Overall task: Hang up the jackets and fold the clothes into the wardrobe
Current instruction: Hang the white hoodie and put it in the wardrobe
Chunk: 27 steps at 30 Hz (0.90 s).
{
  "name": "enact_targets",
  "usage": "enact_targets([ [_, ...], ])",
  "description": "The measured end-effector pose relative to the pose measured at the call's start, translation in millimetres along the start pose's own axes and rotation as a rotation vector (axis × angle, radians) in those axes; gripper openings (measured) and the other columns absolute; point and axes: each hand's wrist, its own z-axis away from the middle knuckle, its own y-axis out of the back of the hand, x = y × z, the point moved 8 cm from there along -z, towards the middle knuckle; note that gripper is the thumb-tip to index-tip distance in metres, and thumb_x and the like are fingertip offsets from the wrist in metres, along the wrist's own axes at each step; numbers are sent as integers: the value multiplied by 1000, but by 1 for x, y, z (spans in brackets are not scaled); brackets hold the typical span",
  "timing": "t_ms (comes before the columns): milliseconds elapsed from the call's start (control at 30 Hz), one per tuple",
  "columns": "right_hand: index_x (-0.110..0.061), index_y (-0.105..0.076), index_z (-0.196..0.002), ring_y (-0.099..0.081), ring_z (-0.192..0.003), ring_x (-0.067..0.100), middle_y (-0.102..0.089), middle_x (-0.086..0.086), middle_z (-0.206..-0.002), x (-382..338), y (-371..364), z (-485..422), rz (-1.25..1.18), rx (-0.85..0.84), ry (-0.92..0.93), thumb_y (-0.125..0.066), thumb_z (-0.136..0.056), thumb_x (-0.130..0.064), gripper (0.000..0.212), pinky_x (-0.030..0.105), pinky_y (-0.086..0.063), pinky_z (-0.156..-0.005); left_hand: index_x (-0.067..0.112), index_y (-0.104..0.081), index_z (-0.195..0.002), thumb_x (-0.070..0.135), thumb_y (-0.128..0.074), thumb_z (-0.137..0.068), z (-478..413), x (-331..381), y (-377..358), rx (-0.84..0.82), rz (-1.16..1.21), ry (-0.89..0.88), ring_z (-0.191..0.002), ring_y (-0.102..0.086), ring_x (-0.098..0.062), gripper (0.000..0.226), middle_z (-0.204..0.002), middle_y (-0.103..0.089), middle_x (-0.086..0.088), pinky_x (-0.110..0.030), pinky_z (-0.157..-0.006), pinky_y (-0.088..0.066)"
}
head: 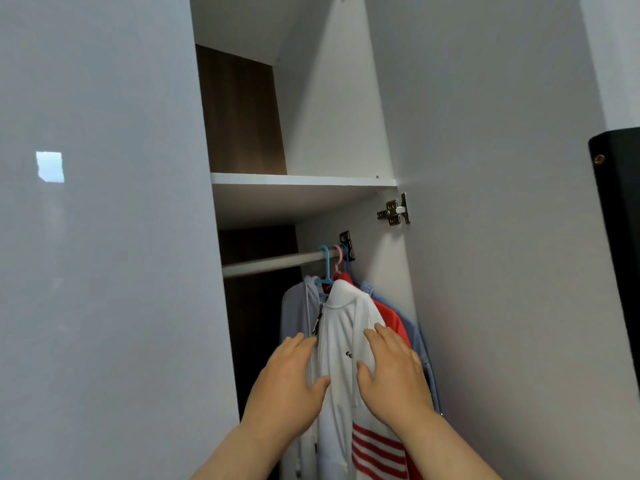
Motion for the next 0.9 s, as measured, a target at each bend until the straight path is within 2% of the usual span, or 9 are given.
enact_targets([
  [267,-27,-39,-147,-21,-148,13,-28,-3,-159,-37,2,55,4,-60,217,-51,-93,-40,57,29,-16,-118,36,-23,-152,49,-53,-93,74,-1,37,32,-53,-18,-147,-13,-4,67,-160,-18,15,-16,-111,-8],
  [433,-32,-33,-149,-13,-150,11,-21,-7,-161,-54,-1,82,-2,-123,318,-43,-91,-54,63,24,-3,-116,41,-20,-152,54,-44,-94,115,-1,57,24,-140,-28,-146,-9,2,63,-159,-11,22,-13,-110,-6],
  [533,-34,-31,-150,-12,-149,7,-20,-11,-161,-67,1,91,-54,-136,374,-43,-91,-53,63,19,0,-114,40,-29,-149,51,-48,-93,139,-12,79,43,-184,18,-143,-20,3,60,-155,-20,23,-10,-108,-9],
  [600,-31,-39,-147,-23,-146,8,-31,-11,-157,-81,7,97,-129,-116,385,-47,-91,-49,59,20,-8,-115,29,-53,-137,41,-57,-91,158,-21,93,39,-234,58,-133,-46,-8,48,-145,-45,12,-23,-106,-32],
  [633,-27,-47,-142,-34,-142,11,-41,-8,-151,-91,10,102,-180,-86,392,-50,-90,-47,56,23,-19,-115,22,-65,-126,40,-57,-87,169,-26,102,59,-260,58,-123,-57,-14,44,-135,-58,5,-29,-96,-44],
  [667,-23,-54,-136,-45,-135,13,-50,-6,-144,-103,14,108,-237,-41,410,-53,-88,-44,52,28,-32,-113,18,-71,-116,45,-51,-85,181,-30,112,88,-300,53,-117,-61,-16,46,-125,-66,1,-32,-87,-50],
  [700,-21,-59,-131,-52,-129,15,-57,-5,-136,-118,18,115,-294,4,444,-56,-86,-41,49,33,-42,-108,17,-73,-111,52,-42,-88,192,-37,120,82,-327,72,-115,-58,-15,52,-120,-68,0,-34,-83,-51],
  [767,-19,-62,-124,-58,-120,15,-62,-4,-127,-152,19,137,-408,57,563,-62,-84,-36,43,35,-50,-99,17,-73,-109,62,-25,-94,220,-57,132,75,-397,129,-114,-50,-11,68,-120,-68,-1,-34,-82,-49],
  [900,-16,-65,-117,-60,-113,19,-65,2,-118,-214,7,177,-560,30,782,-69,-81,-28,38,31,-51,-90,20,-68,-113,66,-25,-93,284,-94,164,33,-462,305,-118,-49,-14,66,-123,-65,-1,-40,-81,-51],
])
